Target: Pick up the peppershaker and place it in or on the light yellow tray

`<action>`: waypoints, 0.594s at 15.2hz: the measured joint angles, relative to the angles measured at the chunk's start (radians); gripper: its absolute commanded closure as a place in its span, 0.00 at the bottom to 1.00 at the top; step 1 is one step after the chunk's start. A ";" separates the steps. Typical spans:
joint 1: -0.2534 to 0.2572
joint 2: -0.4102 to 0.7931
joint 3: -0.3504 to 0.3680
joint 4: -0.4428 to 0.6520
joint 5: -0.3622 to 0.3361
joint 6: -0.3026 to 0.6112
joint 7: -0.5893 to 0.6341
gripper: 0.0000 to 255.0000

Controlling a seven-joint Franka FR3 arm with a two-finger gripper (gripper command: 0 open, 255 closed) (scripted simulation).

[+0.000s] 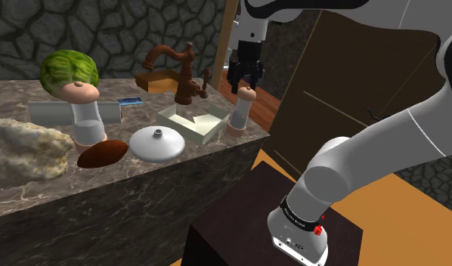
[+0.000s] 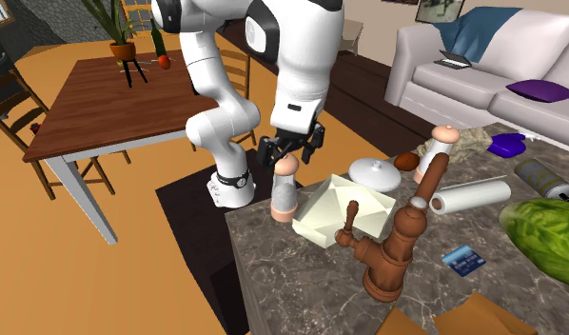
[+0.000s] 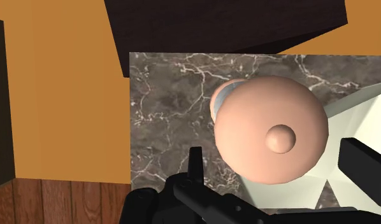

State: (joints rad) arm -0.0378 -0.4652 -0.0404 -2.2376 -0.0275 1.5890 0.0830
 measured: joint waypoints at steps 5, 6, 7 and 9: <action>0.000 -0.001 0.001 -0.005 0.000 0.005 0.001 0.00; 0.000 -0.001 0.001 -0.005 0.000 0.005 0.001 1.00; 0.000 -0.001 0.001 -0.004 0.000 0.005 0.001 1.00; 0.000 -0.001 0.001 -0.005 0.000 0.005 0.001 1.00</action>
State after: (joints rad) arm -0.0375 -0.4661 -0.0398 -2.2422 -0.0271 1.5941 0.0840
